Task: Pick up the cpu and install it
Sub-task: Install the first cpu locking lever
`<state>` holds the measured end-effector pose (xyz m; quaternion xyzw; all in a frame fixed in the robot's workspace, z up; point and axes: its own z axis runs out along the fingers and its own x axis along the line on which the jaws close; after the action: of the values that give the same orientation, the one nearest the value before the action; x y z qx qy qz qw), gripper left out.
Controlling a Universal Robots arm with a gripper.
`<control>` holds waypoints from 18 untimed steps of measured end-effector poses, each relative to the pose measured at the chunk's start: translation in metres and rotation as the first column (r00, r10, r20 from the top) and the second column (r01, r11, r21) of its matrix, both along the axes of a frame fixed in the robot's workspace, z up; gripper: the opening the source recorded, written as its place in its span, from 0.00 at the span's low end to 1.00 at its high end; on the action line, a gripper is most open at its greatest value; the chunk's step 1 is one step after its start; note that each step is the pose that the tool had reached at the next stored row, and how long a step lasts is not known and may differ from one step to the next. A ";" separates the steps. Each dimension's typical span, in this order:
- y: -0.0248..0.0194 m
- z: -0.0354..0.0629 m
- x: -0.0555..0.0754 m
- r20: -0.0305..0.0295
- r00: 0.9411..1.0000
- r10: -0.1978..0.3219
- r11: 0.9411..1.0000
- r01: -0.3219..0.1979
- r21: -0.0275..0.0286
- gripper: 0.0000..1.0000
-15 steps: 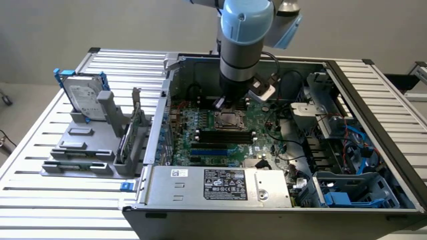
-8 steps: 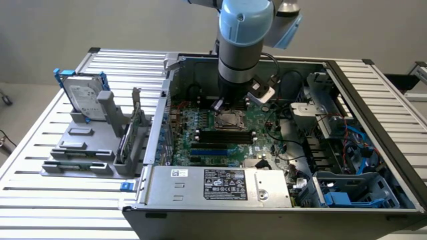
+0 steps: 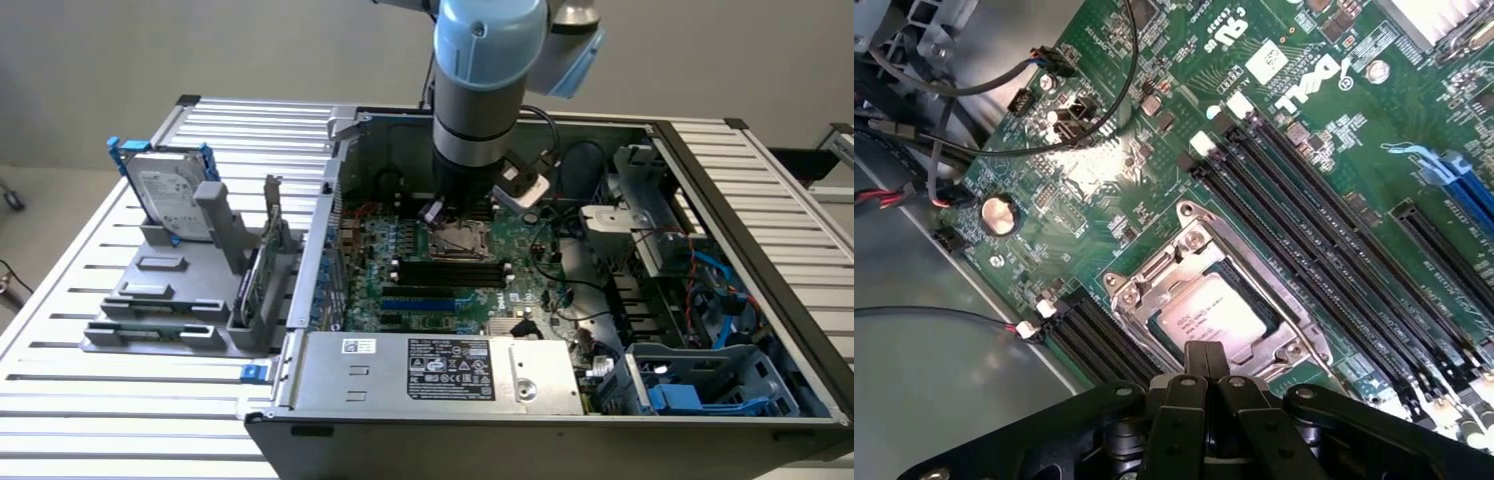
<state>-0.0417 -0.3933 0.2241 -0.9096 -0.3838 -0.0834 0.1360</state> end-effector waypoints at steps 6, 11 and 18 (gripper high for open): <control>-0.0083 0.0104 -0.002 -0.002 1.000 0.000 1.000 0.000 0.000 0.11; -0.0165 0.0132 -0.008 -0.003 1.000 0.000 1.000 0.000 0.000 0.11; -0.0274 0.0162 -0.017 -0.003 1.000 0.000 1.000 0.000 -0.001 0.11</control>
<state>-0.0591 -0.4208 0.2403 -0.9097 -0.3836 -0.0821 0.1361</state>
